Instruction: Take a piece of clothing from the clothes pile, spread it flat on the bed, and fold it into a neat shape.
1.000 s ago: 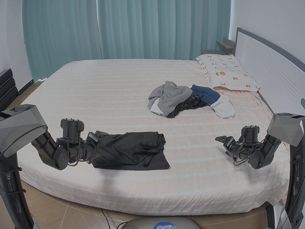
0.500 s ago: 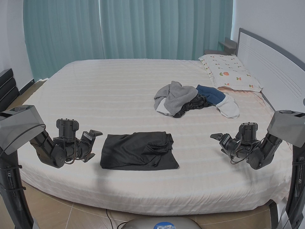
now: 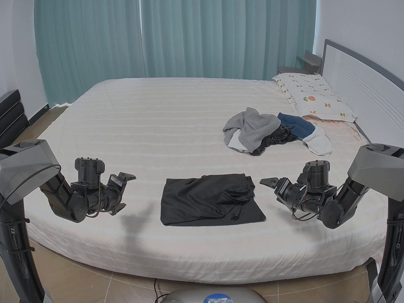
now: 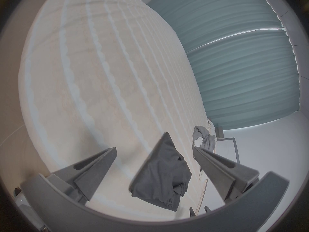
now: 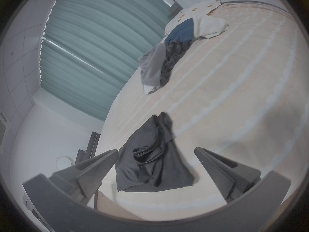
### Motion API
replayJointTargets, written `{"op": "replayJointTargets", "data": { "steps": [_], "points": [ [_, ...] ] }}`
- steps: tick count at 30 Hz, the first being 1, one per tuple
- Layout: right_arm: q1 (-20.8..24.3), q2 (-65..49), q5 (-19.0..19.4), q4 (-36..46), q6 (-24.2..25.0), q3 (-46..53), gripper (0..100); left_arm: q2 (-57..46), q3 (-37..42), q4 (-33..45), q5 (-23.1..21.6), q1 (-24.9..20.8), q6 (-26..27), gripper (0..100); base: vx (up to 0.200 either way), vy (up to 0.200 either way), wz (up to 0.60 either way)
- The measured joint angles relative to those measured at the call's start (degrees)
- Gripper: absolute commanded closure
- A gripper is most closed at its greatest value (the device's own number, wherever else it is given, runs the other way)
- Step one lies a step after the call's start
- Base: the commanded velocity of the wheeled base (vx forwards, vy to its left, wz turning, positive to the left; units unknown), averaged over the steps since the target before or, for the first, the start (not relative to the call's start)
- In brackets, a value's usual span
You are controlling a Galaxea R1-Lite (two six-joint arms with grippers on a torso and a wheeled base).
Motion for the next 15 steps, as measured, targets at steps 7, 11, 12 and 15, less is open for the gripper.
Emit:
{"op": "replayJointTargets", "data": {
  "steps": [7, 11, 12, 15],
  "points": [
    [2.93, 0.55, -0.17, 4.39, 0.05, -2.9, 0, 0.11, 0.0, 0.04, 0.1, -0.06, 0.17, 0, 0.0, 0.2, 0.0],
    [3.73, 1.45, -1.8, 6.57, 0.0, -4.72, 0, 0.3, -0.02, -0.02, 0.54, -0.16, 0.41, 0, 0.0, 0.0, 0.0],
    [3.86, 1.65, -2.08, 8.05, 0.02, -5.4, 0, 0.34, -0.05, -0.05, 0.55, -0.17, 0.46, 0, 0.0, 0.0, 0.0],
    [4.02, 2.04, -2.51, 12.18, 0.05, -7.19, 0, 0.44, -0.07, -0.07, 0.62, -0.22, 0.51, 0, 0.0, 0.0, 0.0]
  ]
}}
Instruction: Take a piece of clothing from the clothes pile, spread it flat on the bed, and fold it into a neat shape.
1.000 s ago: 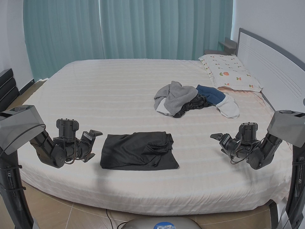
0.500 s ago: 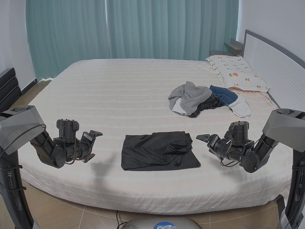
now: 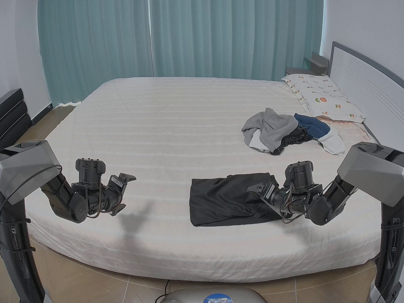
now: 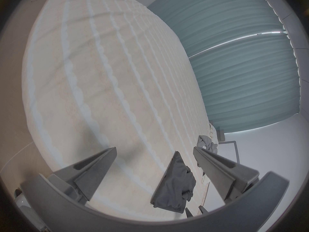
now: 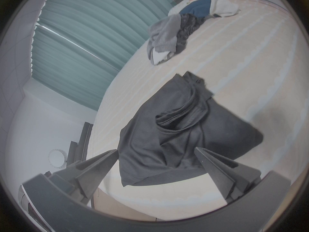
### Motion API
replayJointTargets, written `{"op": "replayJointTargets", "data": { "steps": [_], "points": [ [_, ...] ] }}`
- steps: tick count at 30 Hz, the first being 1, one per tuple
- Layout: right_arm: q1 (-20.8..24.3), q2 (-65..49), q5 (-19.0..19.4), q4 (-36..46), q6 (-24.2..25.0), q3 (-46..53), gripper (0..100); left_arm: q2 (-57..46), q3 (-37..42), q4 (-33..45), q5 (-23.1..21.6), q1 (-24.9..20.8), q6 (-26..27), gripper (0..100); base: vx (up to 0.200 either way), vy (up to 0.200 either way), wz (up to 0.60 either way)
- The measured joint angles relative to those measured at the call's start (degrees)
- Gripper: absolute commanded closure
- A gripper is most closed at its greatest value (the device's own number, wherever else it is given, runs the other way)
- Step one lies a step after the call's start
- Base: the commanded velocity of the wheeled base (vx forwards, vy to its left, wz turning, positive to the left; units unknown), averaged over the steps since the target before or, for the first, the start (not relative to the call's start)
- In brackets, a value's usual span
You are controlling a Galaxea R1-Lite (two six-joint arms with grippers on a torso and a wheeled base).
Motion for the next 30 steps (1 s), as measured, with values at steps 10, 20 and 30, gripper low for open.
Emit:
{"op": "replayJointTargets", "data": {
  "steps": [10, 20, 30],
  "points": [
    [-1.32, 3.5, -4.17, 9.03, 0.66, -8.66, 0, 0.11, -0.11, -0.01, 0.13, -0.11, 0.04, 0, 0.0, 0.0, 0.0],
    [-3.05, 4.94, -4.41, 15.49, 5.07, -14.29, 0, 0.2, -0.09, 0.0, 0.2, -0.05, 0.11, 0, 0.0, 0.0, 0.0],
    [-2.95, 4.93, -4.28, 18.43, 4.66, -13.32, 100, 0.23, -0.09, 0.0, 0.17, -0.06, 0.11, 0, 0.0, 0.0, 0.0]
  ]
}}
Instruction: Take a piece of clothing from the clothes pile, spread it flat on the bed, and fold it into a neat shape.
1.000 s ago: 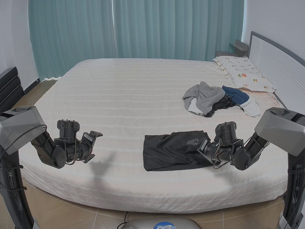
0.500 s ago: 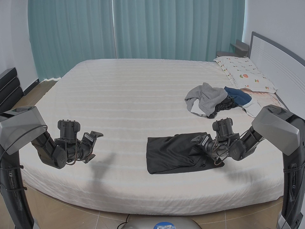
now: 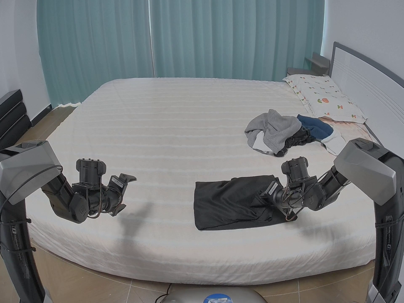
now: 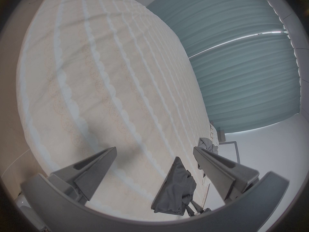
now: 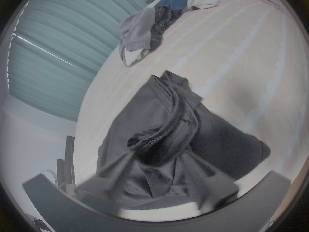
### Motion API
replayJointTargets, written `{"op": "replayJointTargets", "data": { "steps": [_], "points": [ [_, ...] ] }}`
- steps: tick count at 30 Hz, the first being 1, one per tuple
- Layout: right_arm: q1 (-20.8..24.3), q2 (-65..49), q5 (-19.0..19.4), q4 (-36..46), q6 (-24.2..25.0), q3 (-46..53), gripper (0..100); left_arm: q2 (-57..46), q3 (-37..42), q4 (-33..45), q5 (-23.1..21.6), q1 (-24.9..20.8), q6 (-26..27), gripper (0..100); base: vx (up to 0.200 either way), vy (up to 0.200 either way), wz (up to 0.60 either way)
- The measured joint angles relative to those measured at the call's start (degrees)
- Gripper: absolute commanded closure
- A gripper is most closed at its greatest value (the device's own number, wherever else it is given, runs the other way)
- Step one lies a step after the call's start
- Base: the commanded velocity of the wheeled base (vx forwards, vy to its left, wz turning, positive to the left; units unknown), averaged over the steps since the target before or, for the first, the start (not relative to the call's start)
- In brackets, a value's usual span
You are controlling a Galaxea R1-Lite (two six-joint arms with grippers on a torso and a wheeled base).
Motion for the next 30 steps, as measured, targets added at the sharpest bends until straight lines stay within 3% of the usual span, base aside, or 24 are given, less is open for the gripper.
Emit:
{"op": "replayJointTargets", "data": {
  "steps": [4, 13, 30],
  "points": [
    [-0.16, -0.79, 0.52, 3.89, -0.15, 0.3, 100, 0.05, 0.0, 0.0, 0.0, 0.0, 0.01, 0, 0.0, 0.0, 0.0],
    [-1.15, -2.78, 0.72, 4.38, -1.48, 2.86, 100, 0.09, 0.0, 0.0, 0.02, -0.05, 0.11, 0, 0.0, 0.0, 0.0],
    [-5.53, -8.2, 2.19, 4.53, -13.96, 12.8, 100, 0.09, 0.09, 0.1, 0.0, 0.0, 0.09, 0, 0.0, 0.0, 0.0]
  ]
}}
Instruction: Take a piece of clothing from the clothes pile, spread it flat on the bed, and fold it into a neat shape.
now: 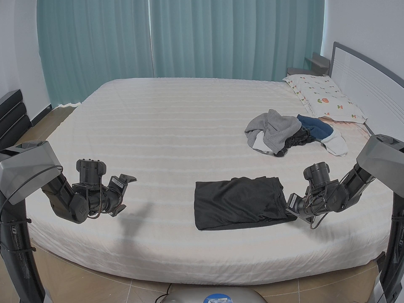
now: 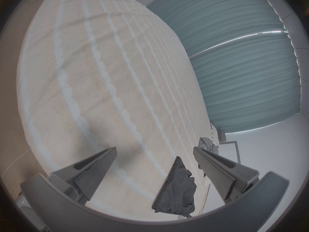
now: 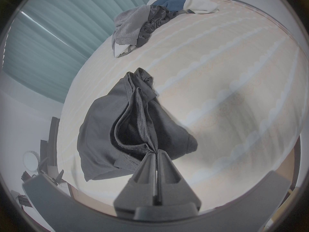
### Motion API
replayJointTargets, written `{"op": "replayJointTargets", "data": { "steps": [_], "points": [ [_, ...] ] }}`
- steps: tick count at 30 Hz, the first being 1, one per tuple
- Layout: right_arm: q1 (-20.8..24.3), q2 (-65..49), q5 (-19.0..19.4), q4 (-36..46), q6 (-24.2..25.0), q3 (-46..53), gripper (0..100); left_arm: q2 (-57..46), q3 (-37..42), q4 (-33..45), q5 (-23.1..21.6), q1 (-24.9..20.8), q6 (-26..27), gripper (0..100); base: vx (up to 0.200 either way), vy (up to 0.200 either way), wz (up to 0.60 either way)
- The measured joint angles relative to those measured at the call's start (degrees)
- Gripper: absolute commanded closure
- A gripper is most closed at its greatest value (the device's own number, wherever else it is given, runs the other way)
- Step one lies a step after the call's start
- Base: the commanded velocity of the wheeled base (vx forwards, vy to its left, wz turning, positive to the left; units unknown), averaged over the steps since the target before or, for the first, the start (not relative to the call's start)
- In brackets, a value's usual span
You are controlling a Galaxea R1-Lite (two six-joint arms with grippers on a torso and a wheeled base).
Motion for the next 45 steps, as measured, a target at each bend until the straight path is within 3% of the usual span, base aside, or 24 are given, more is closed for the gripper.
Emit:
{"op": "replayJointTargets", "data": {
  "steps": [10, 11, 26, 33, 38, 45],
  "points": [
    [-2.76, -0.44, 0.3, 0.15, -3.95, 0.93, 100, 0.0, -0.09, -0.07, -0.02, -0.02, -0.02, 0, 0.0, 0.0, 0.0],
    [-2.9, -0.37, 0.41, 0.11, -4.3, 1.01, 0, 0.0, -0.06, -0.07, -0.02, -0.02, 0.0, 0, 0.0, 0.0, 0.0],
    [-4.63, -3.69, 1.54, -0.71, -4.17, 0.9, 0, 0.02, -0.22, -0.11, 0.07, 0.0, -0.13, 0, 0.0, 0.0, 0.0],
    [-1.24, -6.75, 2.35, -3.22, 2.79, 0.62, 0, 0.07, -0.33, -0.11, 0.09, 0.0, -0.09, 0, 0.0, 0.0, 0.0],
    [1.66, -6.12, 2.4, -10.31, 8.89, 0.51, 0, 0.07, -0.33, -0.1, 0.07, -0.02, -0.22, 0, 0.0, 0.0, 0.0],
    [3.5, -0.5, 2.3, -16.37, 11.39, -0.52, 0, 0.07, -0.41, -0.1, 0.02, 0.01, -0.49, 0, 0.0, 0.0, 0.0]
  ]
}}
